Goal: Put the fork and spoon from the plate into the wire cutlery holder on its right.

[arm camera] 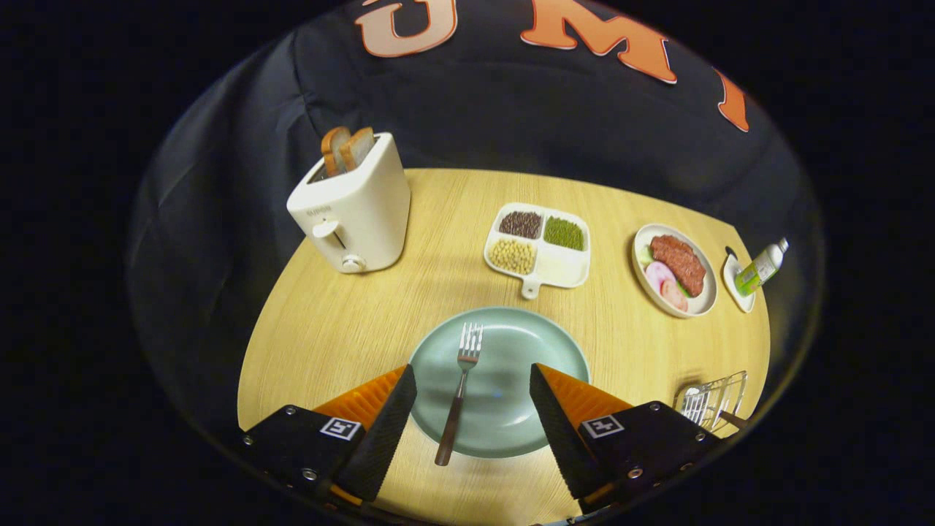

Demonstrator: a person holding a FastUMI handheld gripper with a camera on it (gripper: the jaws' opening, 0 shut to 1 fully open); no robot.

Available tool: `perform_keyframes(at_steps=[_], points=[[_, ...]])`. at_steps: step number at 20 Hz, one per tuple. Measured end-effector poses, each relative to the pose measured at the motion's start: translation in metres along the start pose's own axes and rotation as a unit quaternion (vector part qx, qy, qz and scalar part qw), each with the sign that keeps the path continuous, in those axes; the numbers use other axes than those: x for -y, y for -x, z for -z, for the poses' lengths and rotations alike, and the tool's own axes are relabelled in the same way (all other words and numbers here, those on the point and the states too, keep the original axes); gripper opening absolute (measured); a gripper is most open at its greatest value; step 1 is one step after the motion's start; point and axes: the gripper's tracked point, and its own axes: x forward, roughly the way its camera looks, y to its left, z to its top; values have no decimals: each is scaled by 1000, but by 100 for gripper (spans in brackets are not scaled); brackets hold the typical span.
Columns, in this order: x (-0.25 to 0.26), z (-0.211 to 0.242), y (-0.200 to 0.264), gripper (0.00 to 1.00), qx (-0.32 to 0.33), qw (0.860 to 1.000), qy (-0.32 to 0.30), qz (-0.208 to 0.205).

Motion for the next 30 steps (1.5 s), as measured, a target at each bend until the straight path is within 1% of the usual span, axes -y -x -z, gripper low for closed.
perform_keyframes(at_steps=[6,10,11,13,15,17,18,19,20,21,23,25,30], points=[[-11,32,-34,83,-100,995,-20,-7],[-14,46,-55,70,-146,989,-22,-2],[-15,50,-59,63,-155,988,-21,-1],[-18,58,-65,52,-175,984,-21,-2],[-19,63,-69,46,-183,983,-19,-1],[-15,65,-73,37,-187,982,-20,8],[-14,66,-74,32,-192,981,-28,13],[-11,66,-74,22,-195,980,-40,19],[-11,64,-78,19,-191,980,-53,19],[-10,62,-76,12,-192,979,-62,15],[-10,62,-76,7,-192,979,-70,1],[-6,60,-76,4,-181,981,-70,0],[2,41,-55,4,-129,989,-64,-11]])
